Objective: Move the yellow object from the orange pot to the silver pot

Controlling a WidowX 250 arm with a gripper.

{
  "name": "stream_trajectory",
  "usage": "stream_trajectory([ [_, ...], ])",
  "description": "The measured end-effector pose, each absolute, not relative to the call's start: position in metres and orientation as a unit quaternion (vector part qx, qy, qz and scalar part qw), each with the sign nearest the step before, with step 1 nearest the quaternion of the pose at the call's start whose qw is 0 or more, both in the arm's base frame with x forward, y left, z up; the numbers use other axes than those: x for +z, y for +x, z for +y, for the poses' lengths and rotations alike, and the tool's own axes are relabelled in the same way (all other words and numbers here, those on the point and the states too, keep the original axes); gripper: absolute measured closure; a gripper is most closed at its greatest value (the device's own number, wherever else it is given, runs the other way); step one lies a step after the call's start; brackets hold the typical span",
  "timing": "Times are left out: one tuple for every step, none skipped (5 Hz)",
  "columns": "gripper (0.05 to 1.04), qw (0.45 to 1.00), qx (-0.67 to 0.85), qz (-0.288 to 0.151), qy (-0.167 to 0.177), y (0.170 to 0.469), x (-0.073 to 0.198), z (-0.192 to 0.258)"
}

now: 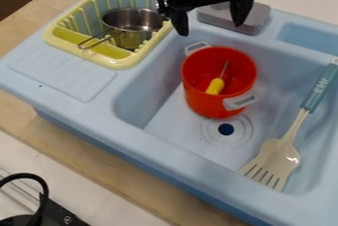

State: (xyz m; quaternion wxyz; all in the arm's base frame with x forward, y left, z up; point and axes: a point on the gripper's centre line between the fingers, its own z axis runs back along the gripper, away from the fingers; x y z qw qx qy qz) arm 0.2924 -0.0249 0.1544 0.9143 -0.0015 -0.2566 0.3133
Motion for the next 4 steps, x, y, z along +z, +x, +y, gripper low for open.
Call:
stream_trajectory([
  [0.085,0.918,0.312,-0.243,0.003,0.29,0.147,-0.025],
  [0.085,0.935,0.291,-0.2,0.013,0.286,0.134,-0.03],
  [0.085,0.944,0.273,-0.186,0.015,0.286,0.129,-0.029],
  [0.085,0.953,0.254,-0.165,0.017,0.289,0.115,-0.03],
])
